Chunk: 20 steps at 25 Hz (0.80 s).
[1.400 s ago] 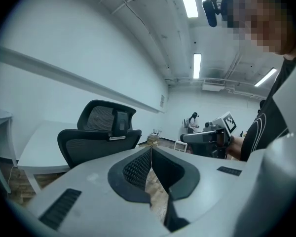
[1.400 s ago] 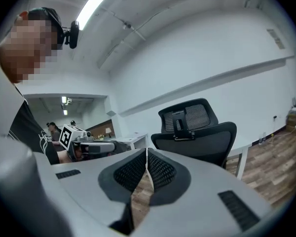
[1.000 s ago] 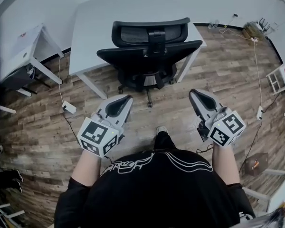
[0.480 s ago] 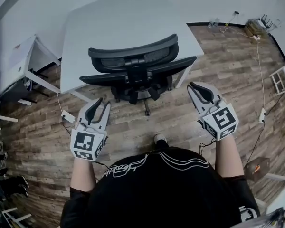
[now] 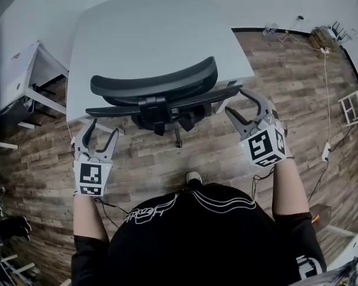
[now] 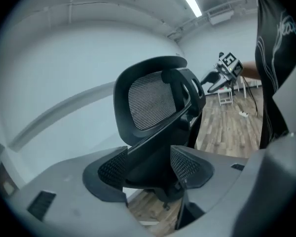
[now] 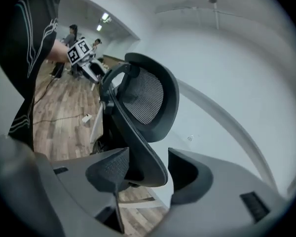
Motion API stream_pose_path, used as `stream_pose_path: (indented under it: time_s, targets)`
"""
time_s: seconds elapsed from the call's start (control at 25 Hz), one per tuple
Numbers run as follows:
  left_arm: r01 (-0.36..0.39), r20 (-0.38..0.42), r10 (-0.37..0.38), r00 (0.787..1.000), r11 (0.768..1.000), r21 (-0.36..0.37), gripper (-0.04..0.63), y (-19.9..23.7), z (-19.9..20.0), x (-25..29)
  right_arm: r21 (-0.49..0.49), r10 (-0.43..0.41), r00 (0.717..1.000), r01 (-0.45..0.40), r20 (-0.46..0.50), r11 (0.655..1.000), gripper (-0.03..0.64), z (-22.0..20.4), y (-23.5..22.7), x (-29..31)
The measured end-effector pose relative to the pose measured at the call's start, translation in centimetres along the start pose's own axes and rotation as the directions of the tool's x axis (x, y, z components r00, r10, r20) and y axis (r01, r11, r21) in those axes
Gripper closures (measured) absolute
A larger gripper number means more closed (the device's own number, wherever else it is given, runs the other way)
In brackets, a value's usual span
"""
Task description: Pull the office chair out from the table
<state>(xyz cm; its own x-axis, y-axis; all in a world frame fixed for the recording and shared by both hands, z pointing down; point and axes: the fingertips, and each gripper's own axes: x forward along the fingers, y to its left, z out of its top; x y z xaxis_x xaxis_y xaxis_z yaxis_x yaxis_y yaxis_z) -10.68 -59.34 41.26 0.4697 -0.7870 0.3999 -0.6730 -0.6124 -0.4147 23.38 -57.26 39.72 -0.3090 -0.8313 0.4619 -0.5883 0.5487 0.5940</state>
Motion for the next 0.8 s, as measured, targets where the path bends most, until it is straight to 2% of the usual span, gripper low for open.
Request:
stream_pose_path:
  time_s: [0.12, 0.24, 0.4, 0.56, 0.72, 0.8]
  targets:
    - [-0.029, -0.064, 0.039, 0.997, 0.988, 0.155, 0.333, 1.1, -1.5, 1.2, -0.077, 0.036, 0.999, -0.037, -0.012, 0.996, 0.367, -0.9, -0.2, 1.9]
    - [-0.029, -0.095, 0.051, 0.994, 0.974, 0.224, 0.330, 2.4, -2.3, 2.3, -0.142, 0.079, 0.997, -0.081, -0.021, 0.987, 0.367, -1.4, -0.2, 3.2]
    - [-0.038, -0.137, 0.094, 0.986, 0.930, 0.365, 0.330, 3.5, -3.2, 3.8, -0.224, 0.135, 0.991, -0.137, -0.028, 0.965, 0.367, -1.5, 0.2, 4.3]
    - [0.009, -0.192, 0.085, 0.978, 0.896, 0.443, 0.330, 3.7, -4.2, 4.7, -0.314, 0.172, 0.984, -0.179, -0.049, 0.932, 0.367, -1.7, 0.6, 4.7]
    - [0.048, -0.222, 0.086, 0.971, 0.841, 0.539, 0.330, 4.0, -4.3, 5.3, -0.391, 0.171, 0.983, -0.184, -0.067, 0.902, 0.367, -1.7, 0.2, 4.7]
    - [0.069, -0.233, 0.072, 0.970, 0.834, 0.548, 0.331, 3.8, -4.7, 5.8, -0.402, 0.174, 0.982, -0.190, -0.077, 0.896, 0.368, -1.9, 0.3, 4.8]
